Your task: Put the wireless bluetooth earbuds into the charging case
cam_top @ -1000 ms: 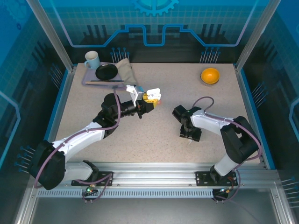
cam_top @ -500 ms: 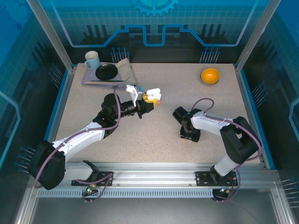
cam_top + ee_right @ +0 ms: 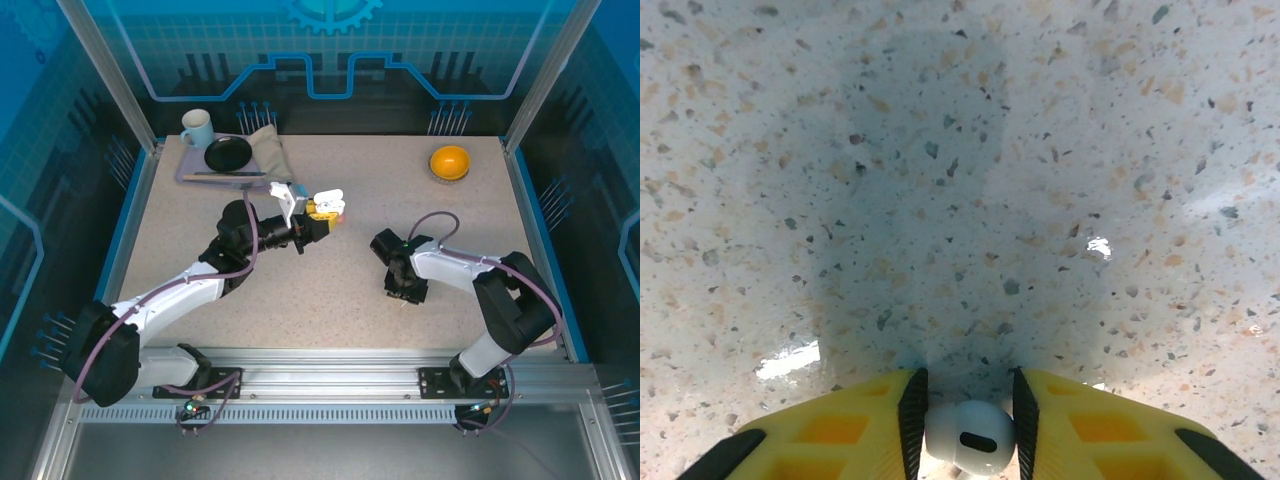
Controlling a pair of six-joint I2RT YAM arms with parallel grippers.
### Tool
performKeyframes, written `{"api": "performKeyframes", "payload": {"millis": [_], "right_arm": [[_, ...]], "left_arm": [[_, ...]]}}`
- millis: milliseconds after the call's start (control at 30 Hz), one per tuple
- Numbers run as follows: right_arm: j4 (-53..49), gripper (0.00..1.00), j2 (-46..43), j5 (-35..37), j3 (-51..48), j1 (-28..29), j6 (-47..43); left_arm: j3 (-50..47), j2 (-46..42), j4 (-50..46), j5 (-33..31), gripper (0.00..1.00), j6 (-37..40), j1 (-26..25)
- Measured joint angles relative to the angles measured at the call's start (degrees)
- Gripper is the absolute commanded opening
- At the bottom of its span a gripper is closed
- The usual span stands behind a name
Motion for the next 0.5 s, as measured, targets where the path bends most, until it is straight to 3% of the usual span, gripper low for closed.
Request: {"api": "performKeyframes", "payload": {"millis": [233, 500], "right_arm": [[0.2, 0.39, -0.2, -0.2, -0.3, -0.1, 0.2], [0.7, 0.33, -1.1, -0.4, -1.0, -0.3, 0.0]], "left_arm": [[0.0, 0.0, 0.0, 0.0, 0.00, 0.0, 0.0], [0.0, 0.0, 0.0, 0.0, 0.00, 0.0, 0.0]]}}
